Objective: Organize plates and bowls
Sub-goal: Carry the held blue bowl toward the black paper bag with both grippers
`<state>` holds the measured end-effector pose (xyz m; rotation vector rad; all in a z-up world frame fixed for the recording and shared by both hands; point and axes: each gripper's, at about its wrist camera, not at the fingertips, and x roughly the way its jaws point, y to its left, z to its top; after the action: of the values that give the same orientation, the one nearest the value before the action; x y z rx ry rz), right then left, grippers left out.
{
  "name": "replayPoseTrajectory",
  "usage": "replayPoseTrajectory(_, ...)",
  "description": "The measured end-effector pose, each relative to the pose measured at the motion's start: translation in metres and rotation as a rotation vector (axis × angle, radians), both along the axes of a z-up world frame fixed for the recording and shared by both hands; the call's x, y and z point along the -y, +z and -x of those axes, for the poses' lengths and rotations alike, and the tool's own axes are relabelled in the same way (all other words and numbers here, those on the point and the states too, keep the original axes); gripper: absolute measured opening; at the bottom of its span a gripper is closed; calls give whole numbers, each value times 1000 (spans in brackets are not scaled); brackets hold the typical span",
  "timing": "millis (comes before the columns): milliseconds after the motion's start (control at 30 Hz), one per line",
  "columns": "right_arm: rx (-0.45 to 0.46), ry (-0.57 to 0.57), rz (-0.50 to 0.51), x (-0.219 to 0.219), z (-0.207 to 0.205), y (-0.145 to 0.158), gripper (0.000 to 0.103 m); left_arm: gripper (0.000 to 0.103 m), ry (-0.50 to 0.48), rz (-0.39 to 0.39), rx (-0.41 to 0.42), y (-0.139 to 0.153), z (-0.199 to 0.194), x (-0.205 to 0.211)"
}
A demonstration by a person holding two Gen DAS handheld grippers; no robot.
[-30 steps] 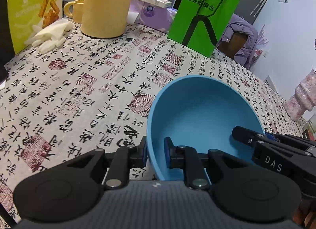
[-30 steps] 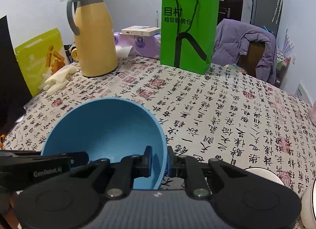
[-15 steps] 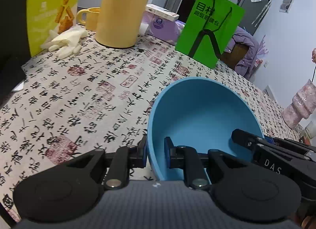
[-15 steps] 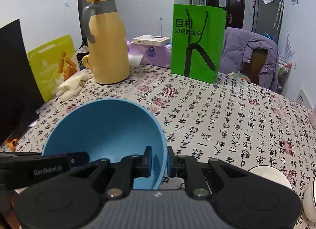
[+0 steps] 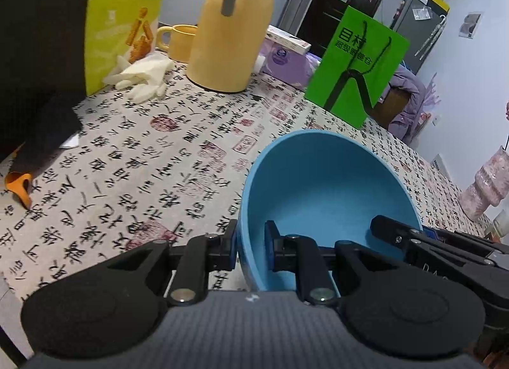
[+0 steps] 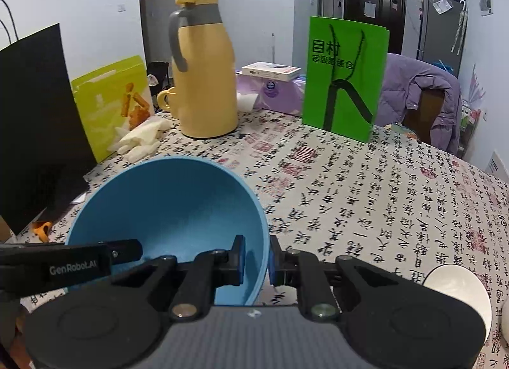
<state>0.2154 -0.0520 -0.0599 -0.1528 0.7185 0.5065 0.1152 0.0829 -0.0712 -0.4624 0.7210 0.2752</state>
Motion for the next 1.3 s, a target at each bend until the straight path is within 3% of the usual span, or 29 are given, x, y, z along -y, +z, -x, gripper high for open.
replayPoseTrajectory(700,-27,60,-12,-56,36,-7,14,16,67,8,-17,-7,49,-51)
replayPoseTrajectory(1300,-101,94,-21,-80,40,-31,14,16,103,4,-66,-25,65,-74)
